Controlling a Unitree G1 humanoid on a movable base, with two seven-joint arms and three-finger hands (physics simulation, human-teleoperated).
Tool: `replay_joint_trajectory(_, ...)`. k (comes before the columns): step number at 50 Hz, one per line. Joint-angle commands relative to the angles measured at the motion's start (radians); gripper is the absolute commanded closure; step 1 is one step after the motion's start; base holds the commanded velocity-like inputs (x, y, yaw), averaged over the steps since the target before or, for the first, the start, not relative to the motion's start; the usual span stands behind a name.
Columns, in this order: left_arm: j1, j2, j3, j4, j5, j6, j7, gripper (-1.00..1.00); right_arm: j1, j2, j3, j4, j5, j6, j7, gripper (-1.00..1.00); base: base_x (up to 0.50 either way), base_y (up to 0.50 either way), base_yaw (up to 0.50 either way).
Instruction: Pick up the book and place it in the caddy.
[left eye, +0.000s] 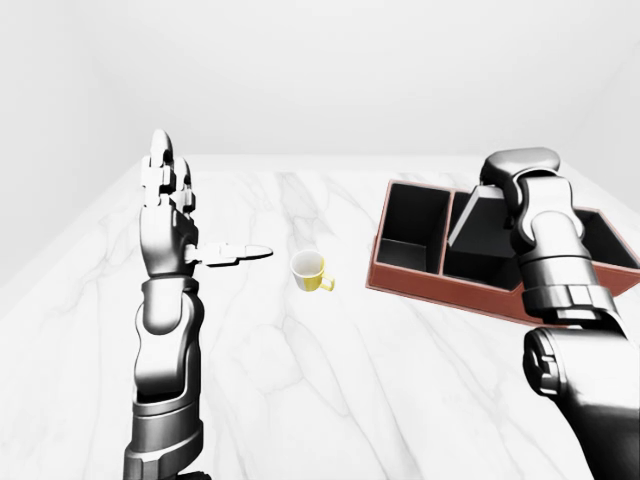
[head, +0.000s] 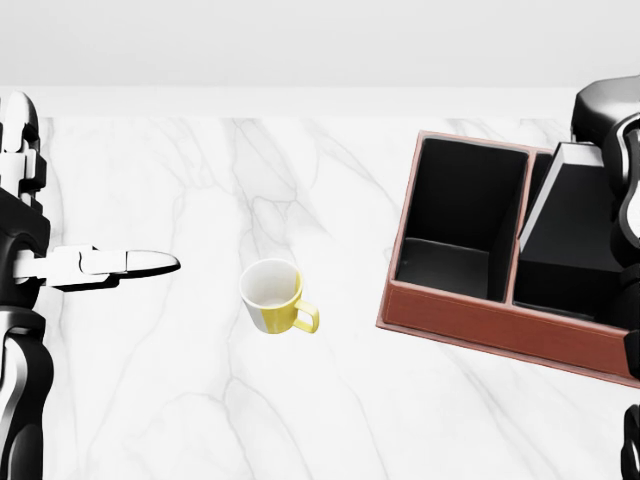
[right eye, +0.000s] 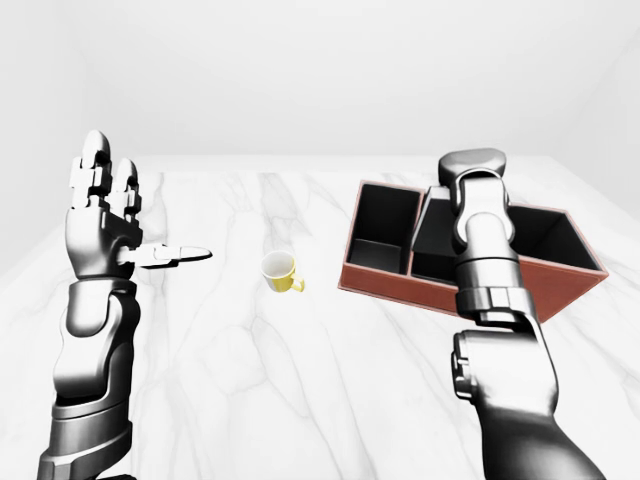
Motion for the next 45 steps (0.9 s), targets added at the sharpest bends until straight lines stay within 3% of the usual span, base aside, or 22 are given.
replay_joint_trajectory(1, -0.001, 0.001, 0.001, 0.002, 0.0, 0.0, 0.002, -1.0, -0.022, -0.002, 0.014, 0.055, -0.008, 0.0, -0.075, 1.0, 0.0, 0.0, 0.0)
replay_joint_trajectory(29, -0.005, 0.006, 0.005, 0.014, -0.004, 0.0, 0.001, -1.0, -0.042, -0.023, 0.03, 0.161, -0.036, 0.0, -0.17, 1.0, 0.0, 0.0, 0.0)
replay_joint_trajectory(45, -0.007, 0.007, 0.006, 0.021, -0.002, 0.0, 0.006, -1.0, -0.081, -0.023, 0.045, 0.298, 0.029, 0.0, -0.287, 1.0, 0.0, 0.0, 0.0)
